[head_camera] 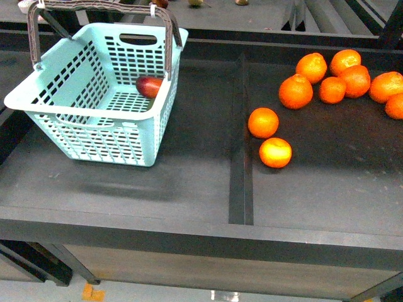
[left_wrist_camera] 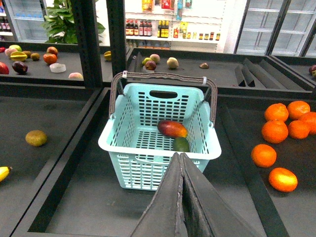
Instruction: Pick mango and avocado into basket
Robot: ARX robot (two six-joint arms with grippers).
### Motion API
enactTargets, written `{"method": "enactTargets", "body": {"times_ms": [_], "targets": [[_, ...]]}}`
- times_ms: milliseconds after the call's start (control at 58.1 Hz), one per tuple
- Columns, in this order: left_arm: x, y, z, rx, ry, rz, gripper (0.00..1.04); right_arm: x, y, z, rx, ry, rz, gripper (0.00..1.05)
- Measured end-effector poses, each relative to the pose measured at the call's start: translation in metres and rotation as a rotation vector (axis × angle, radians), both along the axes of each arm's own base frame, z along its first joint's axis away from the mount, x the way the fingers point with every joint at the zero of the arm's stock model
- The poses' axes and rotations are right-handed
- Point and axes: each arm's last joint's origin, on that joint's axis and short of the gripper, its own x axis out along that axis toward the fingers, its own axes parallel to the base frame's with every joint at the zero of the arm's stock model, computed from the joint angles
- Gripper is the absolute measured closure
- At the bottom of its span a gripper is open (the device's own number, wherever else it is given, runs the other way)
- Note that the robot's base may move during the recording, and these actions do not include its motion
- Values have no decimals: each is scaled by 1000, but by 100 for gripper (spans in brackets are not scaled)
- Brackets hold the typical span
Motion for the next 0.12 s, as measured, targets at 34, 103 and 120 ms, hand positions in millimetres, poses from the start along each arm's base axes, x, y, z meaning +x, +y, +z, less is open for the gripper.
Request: {"method": "enactTargets", "body": {"times_ms": [34,103,120], "targets": [[0,0,0,0,0,0,89,0,0,0,0,0,0,8],[0,0,0,0,0,0,75,0,0,0,0,0,0,8],[0,0,0,0,0,0,71,0,0,0,0,0,0,8]]}}
